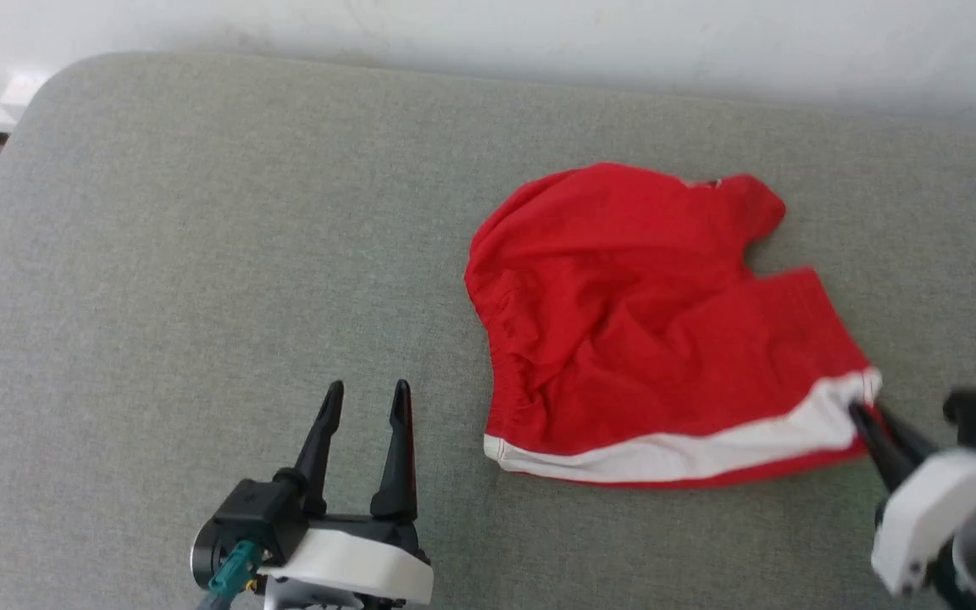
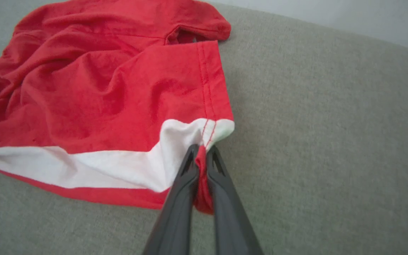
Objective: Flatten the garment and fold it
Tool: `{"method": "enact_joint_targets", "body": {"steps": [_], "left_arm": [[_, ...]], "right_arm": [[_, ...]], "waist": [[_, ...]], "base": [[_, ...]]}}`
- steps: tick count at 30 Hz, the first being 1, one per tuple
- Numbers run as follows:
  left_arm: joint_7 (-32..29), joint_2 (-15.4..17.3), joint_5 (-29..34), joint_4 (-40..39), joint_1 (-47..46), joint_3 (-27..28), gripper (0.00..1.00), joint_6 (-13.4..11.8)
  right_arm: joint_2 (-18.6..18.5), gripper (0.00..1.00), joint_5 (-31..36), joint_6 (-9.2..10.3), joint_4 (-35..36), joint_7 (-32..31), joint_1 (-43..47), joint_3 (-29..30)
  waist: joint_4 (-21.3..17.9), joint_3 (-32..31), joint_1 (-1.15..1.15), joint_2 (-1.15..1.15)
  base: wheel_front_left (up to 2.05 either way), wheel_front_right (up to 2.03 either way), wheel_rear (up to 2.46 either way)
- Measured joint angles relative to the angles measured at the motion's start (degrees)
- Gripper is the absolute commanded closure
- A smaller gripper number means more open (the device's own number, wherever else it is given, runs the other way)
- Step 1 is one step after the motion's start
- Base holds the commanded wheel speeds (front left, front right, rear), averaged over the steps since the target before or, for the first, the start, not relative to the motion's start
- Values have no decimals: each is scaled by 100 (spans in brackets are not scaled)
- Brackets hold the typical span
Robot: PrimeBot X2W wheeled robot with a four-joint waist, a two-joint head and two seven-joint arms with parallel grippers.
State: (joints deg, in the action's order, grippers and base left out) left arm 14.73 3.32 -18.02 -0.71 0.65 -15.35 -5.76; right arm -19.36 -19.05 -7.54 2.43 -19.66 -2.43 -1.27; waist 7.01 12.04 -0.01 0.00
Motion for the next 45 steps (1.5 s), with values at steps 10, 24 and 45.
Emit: {"method": "enact_joint_targets", "body": {"steps": [10, 24, 45], "left_arm": [[-2, 32, -4, 78, 174, -2, 0, 43], [-234, 133, -20, 3, 198, -65, 0, 59], [-2728, 407, 308, 568, -614, -912, 0, 200]], "right_arm": [[415, 90, 352, 0, 92, -155, 1596, 305], [1400, 0, 875, 0, 940, 557, 1153, 1701], [1628, 0, 679, 0, 776, 1018, 1079, 1722]], "waist": [[-74, -199, 0, 0], [-154, -416, 1, 0], [-684, -108, 2, 0]], "base": [[0, 0, 0], [0, 0, 0], [0, 0, 0]]}}
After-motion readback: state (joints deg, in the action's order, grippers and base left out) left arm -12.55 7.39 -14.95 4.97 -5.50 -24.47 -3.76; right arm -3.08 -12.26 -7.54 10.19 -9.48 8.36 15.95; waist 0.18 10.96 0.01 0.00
